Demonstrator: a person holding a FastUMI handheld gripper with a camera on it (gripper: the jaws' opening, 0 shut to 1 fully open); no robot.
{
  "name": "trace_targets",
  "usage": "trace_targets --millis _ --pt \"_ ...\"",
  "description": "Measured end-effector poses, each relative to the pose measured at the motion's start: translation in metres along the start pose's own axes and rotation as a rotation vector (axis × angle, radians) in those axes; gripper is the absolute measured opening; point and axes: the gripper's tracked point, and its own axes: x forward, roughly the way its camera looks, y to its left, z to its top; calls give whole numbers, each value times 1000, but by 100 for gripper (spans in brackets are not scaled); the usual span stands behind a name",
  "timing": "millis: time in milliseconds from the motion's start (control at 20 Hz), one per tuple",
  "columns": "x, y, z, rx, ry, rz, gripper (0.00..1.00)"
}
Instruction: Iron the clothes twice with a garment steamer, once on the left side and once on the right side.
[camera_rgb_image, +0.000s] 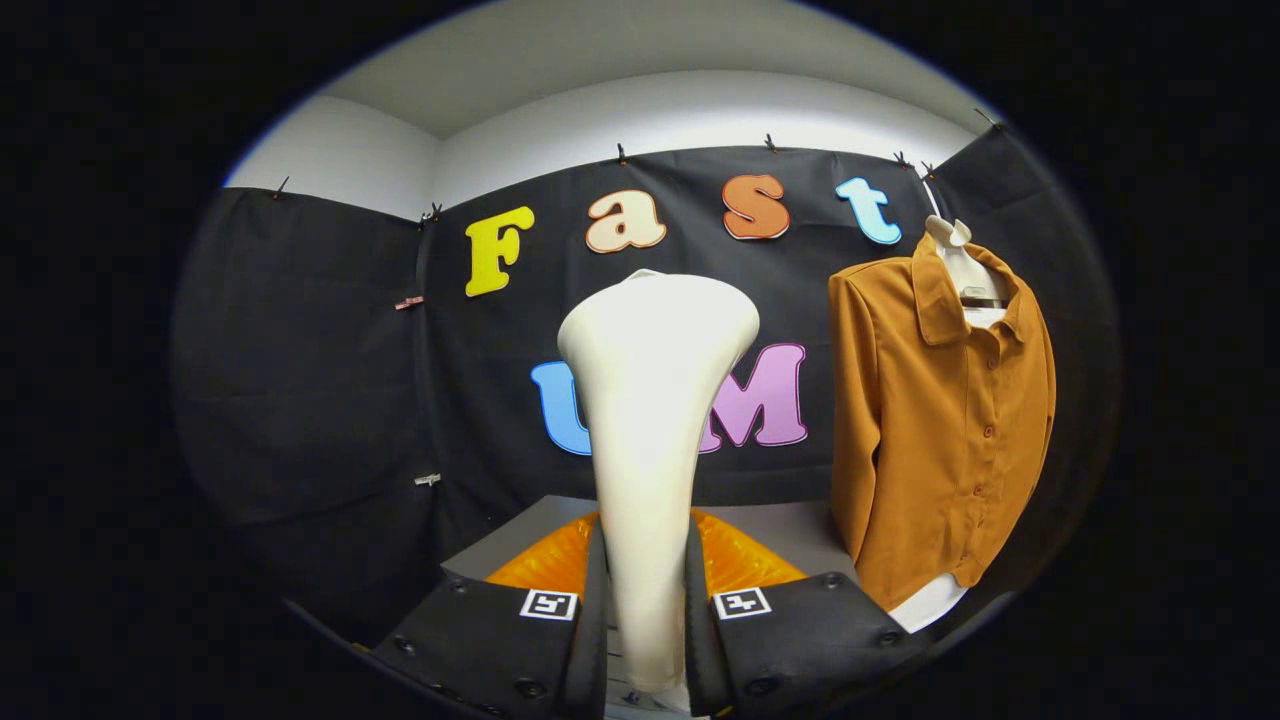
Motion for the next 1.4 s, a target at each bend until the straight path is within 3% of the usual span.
trace_targets --millis 1400 --pt "29 -19 -7 -37 16 -19 35"
